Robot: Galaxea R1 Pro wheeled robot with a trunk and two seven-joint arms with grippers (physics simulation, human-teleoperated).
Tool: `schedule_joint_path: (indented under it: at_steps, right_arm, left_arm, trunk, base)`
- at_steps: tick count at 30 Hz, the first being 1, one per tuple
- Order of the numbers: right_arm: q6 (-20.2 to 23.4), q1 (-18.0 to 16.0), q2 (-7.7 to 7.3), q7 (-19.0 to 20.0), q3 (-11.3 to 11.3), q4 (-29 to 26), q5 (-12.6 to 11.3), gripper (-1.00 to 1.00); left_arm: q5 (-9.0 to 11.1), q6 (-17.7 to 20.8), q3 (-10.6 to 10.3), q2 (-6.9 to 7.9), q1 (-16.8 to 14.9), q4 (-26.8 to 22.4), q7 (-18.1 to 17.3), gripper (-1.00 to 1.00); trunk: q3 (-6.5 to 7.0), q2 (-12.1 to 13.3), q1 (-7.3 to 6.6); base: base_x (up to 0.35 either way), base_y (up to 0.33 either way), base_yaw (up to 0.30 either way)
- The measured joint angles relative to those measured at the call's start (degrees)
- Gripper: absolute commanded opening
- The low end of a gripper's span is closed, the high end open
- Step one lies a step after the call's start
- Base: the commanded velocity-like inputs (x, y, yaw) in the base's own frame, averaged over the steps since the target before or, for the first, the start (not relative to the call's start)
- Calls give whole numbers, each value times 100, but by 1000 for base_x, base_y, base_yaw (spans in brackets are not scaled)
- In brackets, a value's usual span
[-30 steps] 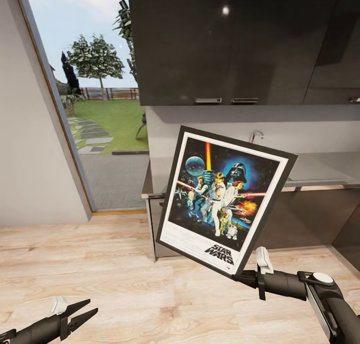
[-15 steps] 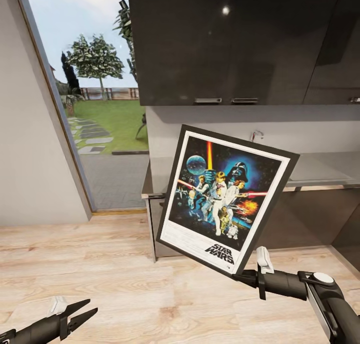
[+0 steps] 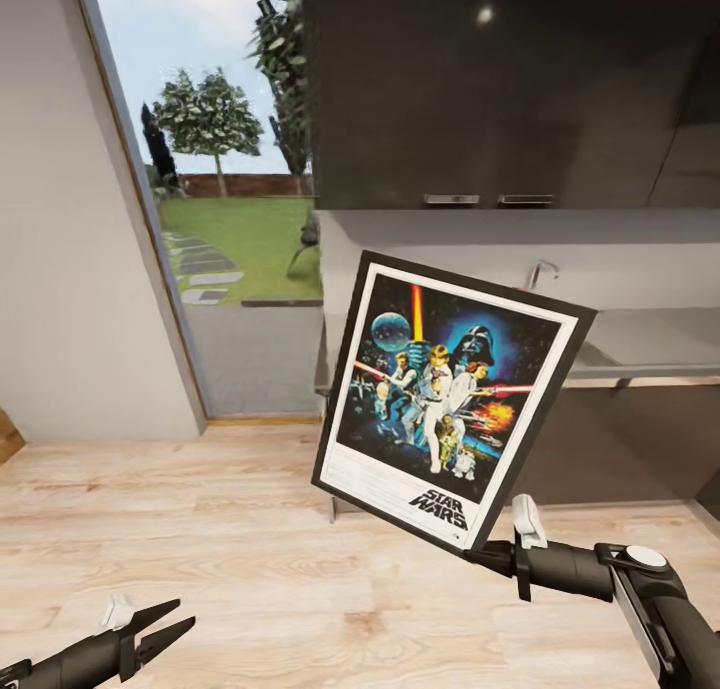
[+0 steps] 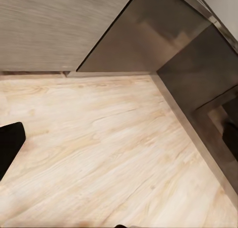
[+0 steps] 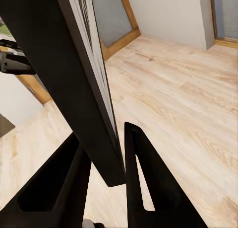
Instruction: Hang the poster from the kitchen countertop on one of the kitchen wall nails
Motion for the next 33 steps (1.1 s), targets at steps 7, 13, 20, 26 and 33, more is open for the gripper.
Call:
schedule_joint_path:
  at_steps: [7, 13, 20, 26, 33]
  right_arm:
    - [-19, -2, 1, -8, 9, 2, 11, -100]
    - [-16, -1, 0, -9, 3, 1, 11, -100]
    - [-3, 0, 0, -3, 1, 0, 10, -100]
    - [-12, -1, 0, -8, 1, 1, 13, -100]
    - [-12, -2, 1, -9, 2, 2, 14, -100]
  left_arm:
    - [1, 0, 1, 5, 2, -1, 0, 100]
    - [1, 0, 0, 6, 1, -1, 0, 100]
    - [0, 0, 0, 7, 0, 0, 0, 100]
    - [1, 0, 0, 7, 1, -1, 0, 100]
    - [3, 0, 1, 7, 2, -3, 0, 100]
  trunk:
    - [0, 0, 0]
    - [-3, 0, 0]
    - [-4, 0, 0]
    - [-5, 0, 0]
    - [-4, 0, 0]
  base:
    - [0, 292, 183]
    - [0, 294, 198]
    - [0, 295, 28]
    - [0, 296, 72]
    - [0, 296, 236]
